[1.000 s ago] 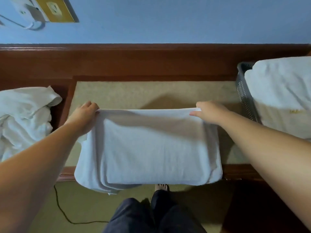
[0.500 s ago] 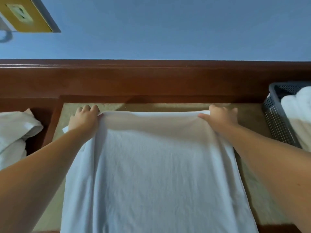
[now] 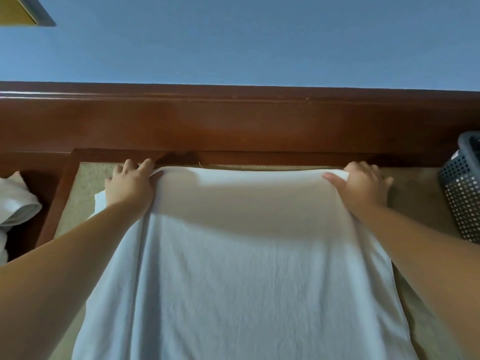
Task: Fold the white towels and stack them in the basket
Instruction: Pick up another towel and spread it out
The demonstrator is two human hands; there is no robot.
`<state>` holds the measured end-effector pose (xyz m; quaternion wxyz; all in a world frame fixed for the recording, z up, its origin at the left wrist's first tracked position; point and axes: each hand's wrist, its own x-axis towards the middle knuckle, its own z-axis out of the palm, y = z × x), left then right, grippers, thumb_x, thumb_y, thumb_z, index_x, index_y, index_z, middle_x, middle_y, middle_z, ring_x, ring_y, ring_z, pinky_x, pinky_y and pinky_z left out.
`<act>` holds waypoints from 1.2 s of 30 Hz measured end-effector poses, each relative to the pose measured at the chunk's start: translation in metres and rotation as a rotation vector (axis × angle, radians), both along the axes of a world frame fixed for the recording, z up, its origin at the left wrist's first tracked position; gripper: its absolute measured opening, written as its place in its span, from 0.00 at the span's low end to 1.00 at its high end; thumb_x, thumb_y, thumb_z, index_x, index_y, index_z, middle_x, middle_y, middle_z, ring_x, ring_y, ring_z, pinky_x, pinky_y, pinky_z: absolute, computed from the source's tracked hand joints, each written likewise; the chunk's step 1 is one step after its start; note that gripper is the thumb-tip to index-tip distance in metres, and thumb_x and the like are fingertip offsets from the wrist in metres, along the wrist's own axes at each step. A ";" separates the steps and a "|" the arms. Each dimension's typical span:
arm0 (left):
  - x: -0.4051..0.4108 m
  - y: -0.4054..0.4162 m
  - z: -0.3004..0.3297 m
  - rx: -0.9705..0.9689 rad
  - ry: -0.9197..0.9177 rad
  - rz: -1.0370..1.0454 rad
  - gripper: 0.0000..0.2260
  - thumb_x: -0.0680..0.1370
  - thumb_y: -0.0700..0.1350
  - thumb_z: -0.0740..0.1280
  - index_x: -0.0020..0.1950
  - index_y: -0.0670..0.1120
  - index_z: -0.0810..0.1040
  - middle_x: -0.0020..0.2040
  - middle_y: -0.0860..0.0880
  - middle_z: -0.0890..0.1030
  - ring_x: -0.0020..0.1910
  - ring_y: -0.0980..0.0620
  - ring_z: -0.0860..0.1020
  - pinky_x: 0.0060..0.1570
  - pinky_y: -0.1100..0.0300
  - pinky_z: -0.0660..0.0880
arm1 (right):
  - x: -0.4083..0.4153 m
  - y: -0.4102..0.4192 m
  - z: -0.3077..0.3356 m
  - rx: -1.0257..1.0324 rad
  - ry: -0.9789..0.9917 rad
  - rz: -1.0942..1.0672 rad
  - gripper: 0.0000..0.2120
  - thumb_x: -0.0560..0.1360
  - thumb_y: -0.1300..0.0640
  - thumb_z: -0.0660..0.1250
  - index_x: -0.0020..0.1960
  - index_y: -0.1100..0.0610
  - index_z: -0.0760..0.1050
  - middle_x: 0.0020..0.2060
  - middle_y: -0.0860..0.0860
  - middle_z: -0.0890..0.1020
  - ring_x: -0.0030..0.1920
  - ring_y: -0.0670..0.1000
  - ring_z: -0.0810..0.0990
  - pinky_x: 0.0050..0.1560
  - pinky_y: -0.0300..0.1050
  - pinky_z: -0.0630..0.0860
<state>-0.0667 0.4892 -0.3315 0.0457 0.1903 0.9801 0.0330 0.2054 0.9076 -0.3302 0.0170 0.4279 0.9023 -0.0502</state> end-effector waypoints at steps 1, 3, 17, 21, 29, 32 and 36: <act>-0.001 -0.001 0.000 0.020 0.014 0.007 0.15 0.85 0.59 0.58 0.61 0.49 0.74 0.51 0.37 0.74 0.56 0.31 0.73 0.53 0.37 0.72 | -0.001 -0.001 0.000 0.005 0.023 -0.009 0.32 0.78 0.27 0.56 0.56 0.56 0.78 0.56 0.57 0.79 0.63 0.62 0.72 0.66 0.66 0.63; -0.003 0.001 0.003 0.062 0.028 0.023 0.14 0.85 0.58 0.59 0.61 0.50 0.74 0.51 0.37 0.73 0.54 0.31 0.73 0.52 0.37 0.72 | -0.004 0.000 0.000 0.019 0.073 -0.034 0.31 0.78 0.28 0.58 0.56 0.56 0.78 0.56 0.57 0.79 0.63 0.62 0.72 0.66 0.65 0.62; -0.030 -0.011 0.019 -0.052 -0.273 0.462 0.45 0.66 0.79 0.56 0.70 0.47 0.71 0.69 0.38 0.74 0.74 0.36 0.64 0.69 0.37 0.66 | -0.037 -0.074 0.018 0.092 0.218 -0.156 0.33 0.71 0.48 0.71 0.73 0.54 0.65 0.73 0.59 0.66 0.73 0.63 0.66 0.69 0.65 0.63; -0.056 -0.040 0.019 -0.041 -0.422 0.506 0.38 0.68 0.70 0.63 0.72 0.49 0.75 0.68 0.37 0.74 0.75 0.36 0.62 0.73 0.38 0.64 | -0.062 -0.144 0.027 -0.179 -0.030 0.213 0.26 0.77 0.40 0.65 0.72 0.47 0.68 0.73 0.56 0.65 0.73 0.63 0.64 0.67 0.63 0.67; -0.082 -0.074 0.038 0.502 -0.430 0.557 0.19 0.77 0.55 0.74 0.59 0.42 0.83 0.45 0.43 0.85 0.43 0.40 0.85 0.47 0.47 0.84 | -0.086 -0.170 0.015 -0.401 -0.338 0.184 0.50 0.70 0.18 0.56 0.82 0.36 0.37 0.83 0.52 0.34 0.81 0.69 0.37 0.73 0.81 0.50; -0.068 -0.074 0.040 0.330 -0.470 0.649 0.28 0.74 0.65 0.72 0.51 0.39 0.81 0.38 0.43 0.84 0.37 0.42 0.84 0.42 0.51 0.83 | -0.089 -0.171 0.014 -0.396 -0.347 0.188 0.50 0.70 0.18 0.57 0.81 0.35 0.38 0.82 0.51 0.34 0.81 0.68 0.37 0.72 0.80 0.52; -0.041 -0.076 0.043 0.163 -0.592 0.679 0.34 0.73 0.69 0.70 0.62 0.40 0.78 0.47 0.43 0.82 0.42 0.43 0.82 0.42 0.53 0.81 | -0.098 -0.175 0.023 -0.393 -0.393 0.151 0.50 0.70 0.20 0.62 0.82 0.35 0.39 0.83 0.52 0.35 0.81 0.69 0.39 0.72 0.79 0.54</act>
